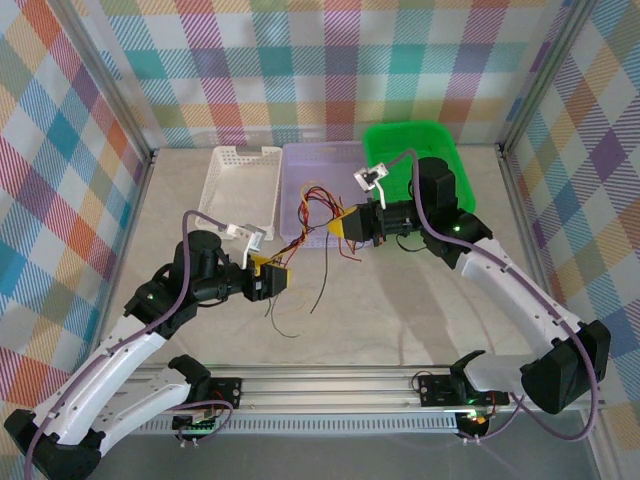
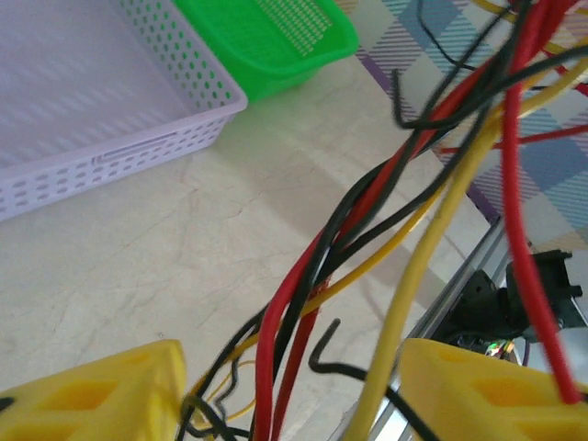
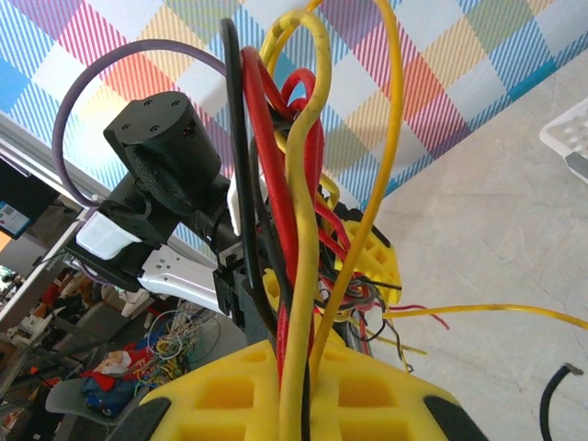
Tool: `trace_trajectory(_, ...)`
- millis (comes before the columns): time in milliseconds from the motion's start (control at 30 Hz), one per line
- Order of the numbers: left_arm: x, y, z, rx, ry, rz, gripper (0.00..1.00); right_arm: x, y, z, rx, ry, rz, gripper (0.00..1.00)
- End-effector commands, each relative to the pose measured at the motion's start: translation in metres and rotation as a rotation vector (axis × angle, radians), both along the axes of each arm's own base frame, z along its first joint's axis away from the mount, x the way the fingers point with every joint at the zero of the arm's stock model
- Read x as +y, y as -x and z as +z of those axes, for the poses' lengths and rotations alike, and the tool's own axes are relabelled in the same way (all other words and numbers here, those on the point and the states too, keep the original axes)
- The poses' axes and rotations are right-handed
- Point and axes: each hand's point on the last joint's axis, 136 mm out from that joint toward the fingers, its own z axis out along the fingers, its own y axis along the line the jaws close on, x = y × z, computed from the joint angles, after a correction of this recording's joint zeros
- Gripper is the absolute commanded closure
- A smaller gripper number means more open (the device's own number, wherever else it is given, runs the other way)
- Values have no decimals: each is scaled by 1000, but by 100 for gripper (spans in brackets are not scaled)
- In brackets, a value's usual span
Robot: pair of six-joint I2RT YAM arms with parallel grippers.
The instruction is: Untangle the cables
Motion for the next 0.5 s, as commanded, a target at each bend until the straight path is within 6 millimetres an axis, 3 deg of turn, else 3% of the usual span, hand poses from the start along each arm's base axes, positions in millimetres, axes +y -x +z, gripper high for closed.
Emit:
trace_trajectory(0, -8, 7, 6, -17, 39, -53, 49, 0, 3, 3, -12, -27, 34, 100)
trace_trajectory(200, -11, 10, 7, -17, 49, -72, 76, 0, 1, -1, 0, -19, 18, 100)
trace_trajectory(467, -9, 11, 10, -28, 54, -70, 100, -2, -5, -13, 16, 6, -21, 100)
